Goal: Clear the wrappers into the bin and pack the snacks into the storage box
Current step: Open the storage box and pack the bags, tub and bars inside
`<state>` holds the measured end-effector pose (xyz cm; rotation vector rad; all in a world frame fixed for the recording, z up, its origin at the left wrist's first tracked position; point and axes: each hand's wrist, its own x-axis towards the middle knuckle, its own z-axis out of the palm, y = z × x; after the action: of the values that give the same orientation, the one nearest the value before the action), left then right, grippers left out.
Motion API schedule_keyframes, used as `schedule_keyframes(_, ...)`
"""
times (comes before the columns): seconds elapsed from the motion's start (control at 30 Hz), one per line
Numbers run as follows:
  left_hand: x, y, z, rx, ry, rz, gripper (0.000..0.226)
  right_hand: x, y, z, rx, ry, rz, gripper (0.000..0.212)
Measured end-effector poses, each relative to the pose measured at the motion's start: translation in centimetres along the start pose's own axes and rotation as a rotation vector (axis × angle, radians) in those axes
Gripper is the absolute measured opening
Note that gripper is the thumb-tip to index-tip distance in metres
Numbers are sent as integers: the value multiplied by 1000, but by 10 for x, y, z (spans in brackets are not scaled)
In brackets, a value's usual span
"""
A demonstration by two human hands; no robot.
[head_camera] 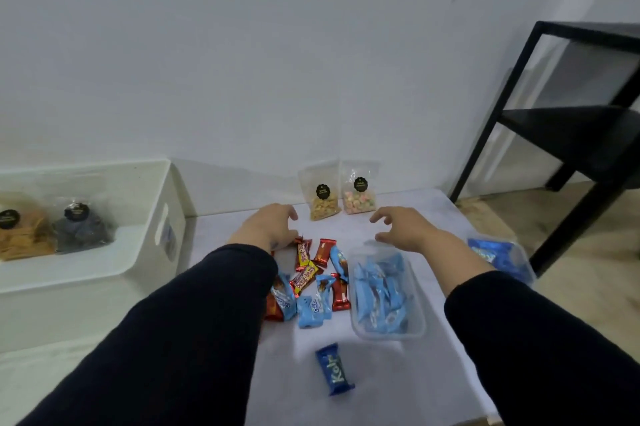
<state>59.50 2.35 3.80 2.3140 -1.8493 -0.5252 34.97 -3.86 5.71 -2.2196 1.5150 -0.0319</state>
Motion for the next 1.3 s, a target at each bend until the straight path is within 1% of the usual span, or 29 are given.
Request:
schedule_keyframes(0.1,30,5,17,-133,26,-56,51,29,17,5,110,15,36,42)
schedule_keyframes(0.17,54,7,31,-249,58,-87,54,54,27,9,230,48,80,45)
schedule_keyframes(0.27,89,8,55,-365,79,-78,59,96,35,19,372,116,127,48)
schedule_keyframes(0.33,106,8,69,-427,86,-43,63,124,37,27,407,144,118,56)
schedule_keyframes(0.43,127,9,85,-520,133,-36,70,157,37,37,482,182,96,70)
schedule_keyframes(0.5,139,12,92,-585,165,-45,73,173,40,44,523,224,82,72)
schedule_keyframes(0.57,148,16,94,-635,200,-52,73,184,44,51,560,251,64,70)
schedule_keyframes(0.73,157,21,89,-668,248,-104,61,195,48,58,701,273,37,72)
schedule_keyframes(0.83,150,24,84,-616,256,-140,57,190,51,58,712,268,0,72)
schedule_keyframes(0.93,129,28,77,-625,283,-179,57,177,51,51,668,264,-60,69)
schedule_keyframes(1.03,103,31,63,-646,323,-211,58,160,42,32,686,239,-82,68)
schedule_keyframes(1.13,71,33,39,-655,415,-226,58,139,22,11,675,232,-178,69)
schedule_keyframes(1.3,4,22,-5,-579,585,-261,57,105,-30,-16,627,202,-370,73)
